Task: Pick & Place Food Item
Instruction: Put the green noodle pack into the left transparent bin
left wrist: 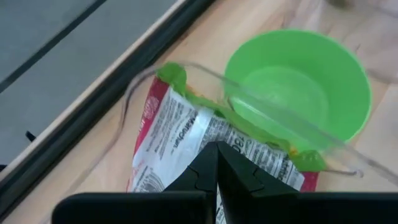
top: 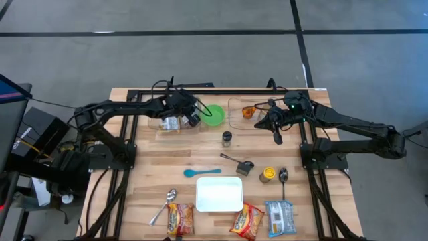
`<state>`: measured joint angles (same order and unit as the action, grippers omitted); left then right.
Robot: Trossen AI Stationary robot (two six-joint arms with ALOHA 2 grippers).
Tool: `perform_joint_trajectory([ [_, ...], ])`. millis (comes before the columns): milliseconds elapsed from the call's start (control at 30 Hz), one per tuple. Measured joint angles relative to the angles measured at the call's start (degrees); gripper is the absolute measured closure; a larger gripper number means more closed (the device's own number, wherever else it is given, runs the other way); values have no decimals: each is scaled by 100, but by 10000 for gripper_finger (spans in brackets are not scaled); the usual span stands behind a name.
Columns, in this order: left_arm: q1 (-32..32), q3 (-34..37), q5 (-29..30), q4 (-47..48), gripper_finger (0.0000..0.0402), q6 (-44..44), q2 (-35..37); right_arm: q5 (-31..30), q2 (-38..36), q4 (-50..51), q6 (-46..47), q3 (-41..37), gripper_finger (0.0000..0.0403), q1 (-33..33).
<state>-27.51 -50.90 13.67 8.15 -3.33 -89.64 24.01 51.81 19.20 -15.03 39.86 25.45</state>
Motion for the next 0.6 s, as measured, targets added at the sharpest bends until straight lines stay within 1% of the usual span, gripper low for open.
perform_joint_trajectory([
  [167, 0, 1, -2, 114, 402, 4, -28, 0, 0, 2, 0, 0, 390, 0],
  [367, 0, 1, -25, 506, 402, -2, 25, -2, 0, 1, 1, -1, 390, 0],
  [600, 3, 1, -50, 0, 402, -6, 115, 0, 0, 2, 0, 0, 390, 0],
])
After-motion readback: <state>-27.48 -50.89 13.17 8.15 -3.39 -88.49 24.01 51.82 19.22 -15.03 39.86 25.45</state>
